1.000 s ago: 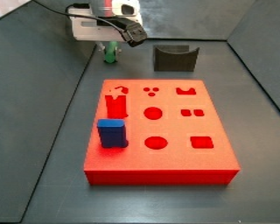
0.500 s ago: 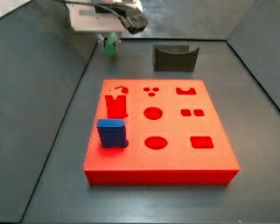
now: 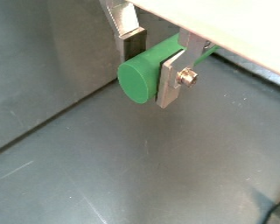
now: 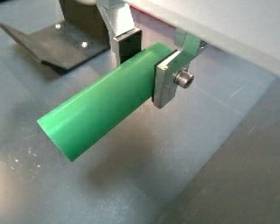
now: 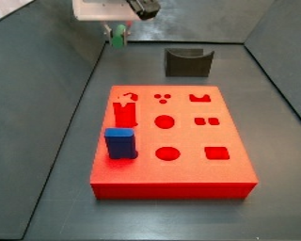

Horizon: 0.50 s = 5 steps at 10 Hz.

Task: Pick up the round object. Move up. Place the round object on the fixture. Regrasp the round object. Move to above the board. Insert the round object.
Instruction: Place the round object on the fixture.

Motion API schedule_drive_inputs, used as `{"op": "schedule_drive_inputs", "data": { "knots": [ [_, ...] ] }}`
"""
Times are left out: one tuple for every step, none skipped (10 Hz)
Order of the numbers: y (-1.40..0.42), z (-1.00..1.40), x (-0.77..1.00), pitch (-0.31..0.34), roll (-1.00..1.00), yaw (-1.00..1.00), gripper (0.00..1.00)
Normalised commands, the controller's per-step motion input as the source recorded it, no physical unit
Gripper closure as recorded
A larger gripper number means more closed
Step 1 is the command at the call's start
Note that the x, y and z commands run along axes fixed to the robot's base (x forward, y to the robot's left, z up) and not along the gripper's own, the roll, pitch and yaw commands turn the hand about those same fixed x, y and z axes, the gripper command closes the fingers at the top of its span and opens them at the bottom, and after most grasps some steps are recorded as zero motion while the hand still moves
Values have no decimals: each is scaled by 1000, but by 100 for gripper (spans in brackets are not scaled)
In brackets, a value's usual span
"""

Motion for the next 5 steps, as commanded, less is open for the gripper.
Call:
{"op": "schedule_drive_inputs", "data": {
  "knots": [
    [4,1000,-14,41,49,-10,100],
    [5,1000,-17,49,61,-16,100],
    [7,1000,-24,61,90,-18,100],
    [7,1000,-30,66,106,-14,100],
    [7,1000,-33,68,120,-5,100]
  ]
}}
